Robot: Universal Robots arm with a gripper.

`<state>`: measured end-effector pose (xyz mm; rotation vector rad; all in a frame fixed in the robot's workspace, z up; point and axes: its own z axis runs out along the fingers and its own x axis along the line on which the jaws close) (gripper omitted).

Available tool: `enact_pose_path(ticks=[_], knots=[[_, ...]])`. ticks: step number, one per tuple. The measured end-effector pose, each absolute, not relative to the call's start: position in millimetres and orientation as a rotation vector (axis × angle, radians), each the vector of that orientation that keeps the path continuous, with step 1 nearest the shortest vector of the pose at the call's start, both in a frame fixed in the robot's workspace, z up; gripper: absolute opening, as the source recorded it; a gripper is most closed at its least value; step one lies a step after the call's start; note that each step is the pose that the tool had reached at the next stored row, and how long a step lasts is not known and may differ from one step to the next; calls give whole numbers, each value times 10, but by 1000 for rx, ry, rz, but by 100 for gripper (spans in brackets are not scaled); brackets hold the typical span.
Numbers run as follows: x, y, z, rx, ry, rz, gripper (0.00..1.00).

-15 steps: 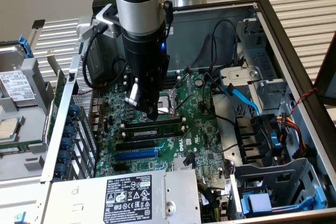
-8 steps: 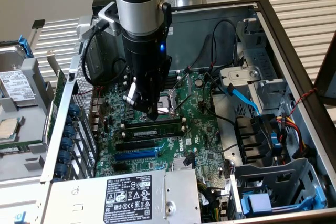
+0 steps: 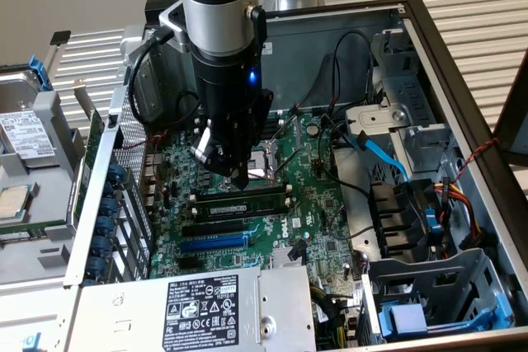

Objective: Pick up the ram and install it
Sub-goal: 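Press down the ram until it locks into place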

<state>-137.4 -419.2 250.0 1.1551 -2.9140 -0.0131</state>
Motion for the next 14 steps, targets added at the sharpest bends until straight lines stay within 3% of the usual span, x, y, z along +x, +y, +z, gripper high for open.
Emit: enact_pose_path(ticks=[14], knots=[[-1374, -4192, 2500, 882, -3009, -14, 11]])
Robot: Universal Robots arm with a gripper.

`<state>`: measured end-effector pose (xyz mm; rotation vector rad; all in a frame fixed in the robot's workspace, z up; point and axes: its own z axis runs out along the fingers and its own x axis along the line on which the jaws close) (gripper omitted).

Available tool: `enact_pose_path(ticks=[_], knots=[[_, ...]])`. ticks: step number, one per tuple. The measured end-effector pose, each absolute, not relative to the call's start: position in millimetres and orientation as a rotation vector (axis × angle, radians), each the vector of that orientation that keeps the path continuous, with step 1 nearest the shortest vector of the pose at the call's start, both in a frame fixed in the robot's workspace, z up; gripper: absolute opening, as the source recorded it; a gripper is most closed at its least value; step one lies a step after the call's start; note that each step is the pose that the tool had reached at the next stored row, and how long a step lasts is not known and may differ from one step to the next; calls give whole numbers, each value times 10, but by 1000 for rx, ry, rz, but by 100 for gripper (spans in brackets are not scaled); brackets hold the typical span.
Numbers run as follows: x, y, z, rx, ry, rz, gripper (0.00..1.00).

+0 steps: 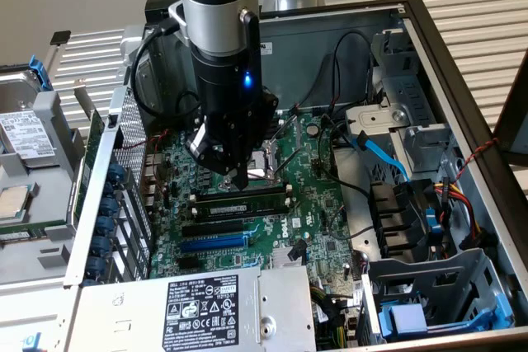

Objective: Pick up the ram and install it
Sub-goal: 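Press down the ram until it locks into place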

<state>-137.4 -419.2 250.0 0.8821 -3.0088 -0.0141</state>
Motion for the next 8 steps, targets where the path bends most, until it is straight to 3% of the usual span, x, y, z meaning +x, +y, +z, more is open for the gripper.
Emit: enact_pose_path(ticks=[8], knots=[[-1374, -4193, 2500, 740, -3046, -8, 11]])
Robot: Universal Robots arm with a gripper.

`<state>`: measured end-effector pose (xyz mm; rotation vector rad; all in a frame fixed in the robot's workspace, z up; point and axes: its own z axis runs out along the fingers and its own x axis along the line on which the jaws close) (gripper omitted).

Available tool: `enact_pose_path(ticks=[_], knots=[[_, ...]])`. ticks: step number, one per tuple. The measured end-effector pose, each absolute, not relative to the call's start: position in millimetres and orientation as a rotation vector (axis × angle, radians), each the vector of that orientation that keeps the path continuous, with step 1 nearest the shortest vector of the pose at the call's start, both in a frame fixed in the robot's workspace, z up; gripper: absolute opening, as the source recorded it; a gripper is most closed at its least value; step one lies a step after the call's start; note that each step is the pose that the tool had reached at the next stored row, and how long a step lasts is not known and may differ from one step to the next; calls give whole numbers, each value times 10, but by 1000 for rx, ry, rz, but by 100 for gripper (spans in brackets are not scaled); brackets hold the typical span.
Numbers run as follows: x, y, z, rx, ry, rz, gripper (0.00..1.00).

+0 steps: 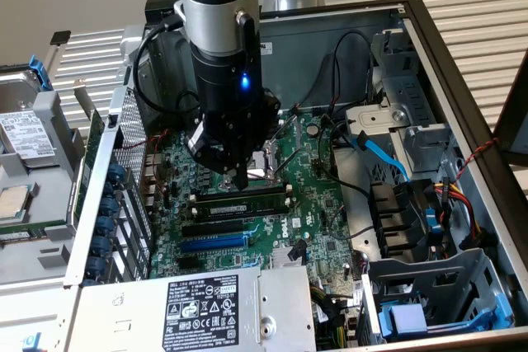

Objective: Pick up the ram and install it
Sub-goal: 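Press down the ram until it locks into place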

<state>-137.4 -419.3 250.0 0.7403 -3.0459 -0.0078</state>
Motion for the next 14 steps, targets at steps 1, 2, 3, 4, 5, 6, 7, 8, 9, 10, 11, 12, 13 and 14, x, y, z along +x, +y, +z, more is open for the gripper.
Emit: enact_pose_path(ticks=[1, 2, 3, 4, 5, 6, 7, 8, 9, 10, 11, 12, 13, 14], knots=[[-1374, -4193, 2500, 723, -3050, -7, 11], [-1374, -4193, 2500, 706, -3054, -5, 11], [-1374, -4192, 2500, 689, -3058, -4, 11], [-1374, -4193, 2500, 672, -3061, -3, 11], [-1374, -4193, 2500, 655, -3065, -1, 11], [-1374, -4193, 2500, 638, -3068, 0, 11], [-1374, -4193, 2500, 621, -3071, 2, 11], [-1374, -4192, 2500, 605, -3074, 4, 11], [-1374, -4192, 2500, 588, -3077, 6, 11], [-1374, -4192, 2500, 570, -3080, 8, 11], [-1374, -4192, 2500, 553, -3083, 10, 11], [-1374, -4192, 2500, 538, -3085, 12, 11], [-1374, -4192, 2500, 520, -3088, 14, 11], [-1374, -4192, 2500, 505, -3090, 17, 11]])
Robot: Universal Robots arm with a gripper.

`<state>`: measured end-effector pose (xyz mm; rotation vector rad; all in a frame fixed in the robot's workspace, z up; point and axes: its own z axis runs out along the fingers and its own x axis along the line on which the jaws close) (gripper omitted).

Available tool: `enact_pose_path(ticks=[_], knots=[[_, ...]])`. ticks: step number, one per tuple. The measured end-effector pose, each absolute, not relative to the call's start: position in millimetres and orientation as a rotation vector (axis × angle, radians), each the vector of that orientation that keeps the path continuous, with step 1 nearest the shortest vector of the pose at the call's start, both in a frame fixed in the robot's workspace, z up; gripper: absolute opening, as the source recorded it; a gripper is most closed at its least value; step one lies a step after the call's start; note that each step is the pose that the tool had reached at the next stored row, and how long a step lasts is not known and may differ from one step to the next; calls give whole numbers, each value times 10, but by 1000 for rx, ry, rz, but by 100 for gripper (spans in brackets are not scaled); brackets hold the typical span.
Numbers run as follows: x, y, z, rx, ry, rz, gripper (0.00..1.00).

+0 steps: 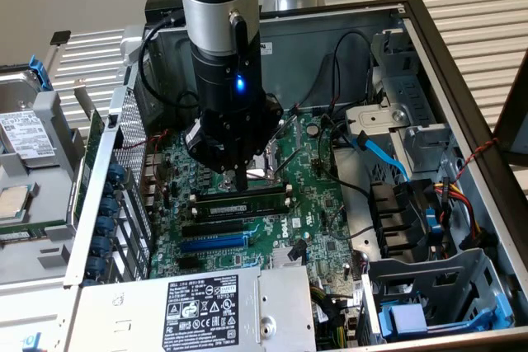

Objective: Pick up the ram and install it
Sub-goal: 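Press down the ram until it locks into place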

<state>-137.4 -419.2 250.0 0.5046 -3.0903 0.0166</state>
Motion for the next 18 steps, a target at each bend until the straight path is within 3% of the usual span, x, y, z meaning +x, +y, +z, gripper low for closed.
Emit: enact_pose_path(ticks=[18], knots=[[-1375, -4192, 2500, 170, -3123, 30, 11]])
